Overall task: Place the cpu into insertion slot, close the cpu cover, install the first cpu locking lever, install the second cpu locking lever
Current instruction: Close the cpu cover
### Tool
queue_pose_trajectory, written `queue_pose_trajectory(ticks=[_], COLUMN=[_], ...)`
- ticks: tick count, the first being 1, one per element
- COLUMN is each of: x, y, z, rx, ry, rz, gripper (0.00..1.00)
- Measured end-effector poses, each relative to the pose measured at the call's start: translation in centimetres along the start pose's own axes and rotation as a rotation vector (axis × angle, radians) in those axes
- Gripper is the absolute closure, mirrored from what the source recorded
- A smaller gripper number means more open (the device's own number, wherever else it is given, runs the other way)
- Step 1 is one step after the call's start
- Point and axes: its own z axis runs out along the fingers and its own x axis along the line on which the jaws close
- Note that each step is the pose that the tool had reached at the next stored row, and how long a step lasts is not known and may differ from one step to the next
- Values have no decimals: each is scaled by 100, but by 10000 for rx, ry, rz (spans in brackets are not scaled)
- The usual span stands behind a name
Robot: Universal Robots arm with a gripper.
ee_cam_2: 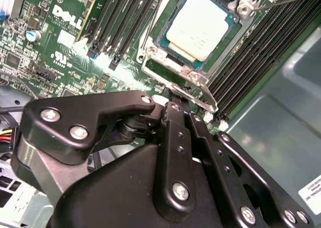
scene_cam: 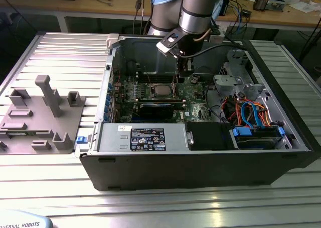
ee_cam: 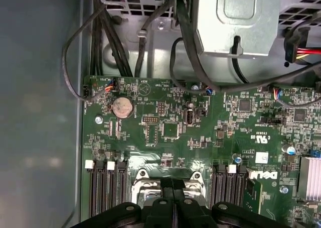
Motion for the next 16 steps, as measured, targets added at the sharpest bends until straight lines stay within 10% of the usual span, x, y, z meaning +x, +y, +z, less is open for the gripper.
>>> queue_pose_trajectory(ticks=[16], x=[7], y=[-119], z=[28], rx=[0], ry=[0], rz=[-1], gripper=[89])
